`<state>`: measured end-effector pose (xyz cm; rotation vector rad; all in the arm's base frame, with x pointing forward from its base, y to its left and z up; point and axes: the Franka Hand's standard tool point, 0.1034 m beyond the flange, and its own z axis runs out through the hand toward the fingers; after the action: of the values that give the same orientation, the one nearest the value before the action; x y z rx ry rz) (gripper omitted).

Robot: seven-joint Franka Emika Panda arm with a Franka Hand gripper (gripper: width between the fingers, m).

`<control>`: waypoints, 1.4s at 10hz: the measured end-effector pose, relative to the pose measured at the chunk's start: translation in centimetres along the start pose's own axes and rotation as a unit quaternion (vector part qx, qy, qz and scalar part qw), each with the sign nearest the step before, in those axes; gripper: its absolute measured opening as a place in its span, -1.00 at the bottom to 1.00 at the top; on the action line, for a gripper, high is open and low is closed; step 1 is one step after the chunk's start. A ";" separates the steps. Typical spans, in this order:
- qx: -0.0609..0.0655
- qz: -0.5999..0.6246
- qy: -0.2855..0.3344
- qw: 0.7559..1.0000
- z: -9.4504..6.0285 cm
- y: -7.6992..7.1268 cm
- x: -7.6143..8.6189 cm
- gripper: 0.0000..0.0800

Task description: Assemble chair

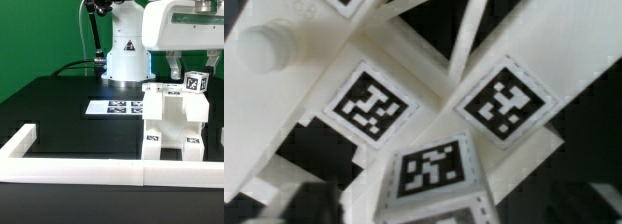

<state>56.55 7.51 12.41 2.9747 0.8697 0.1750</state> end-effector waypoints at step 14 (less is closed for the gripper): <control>0.013 0.481 0.003 0.877 0.1 -0.4 0.4 -0.28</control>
Offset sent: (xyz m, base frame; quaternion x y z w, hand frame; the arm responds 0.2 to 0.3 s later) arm 0.0000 0.0000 0.0000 0.0000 0.0000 0.0000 1.0000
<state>56.71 8.11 12.29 3.1089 -0.6848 0.1837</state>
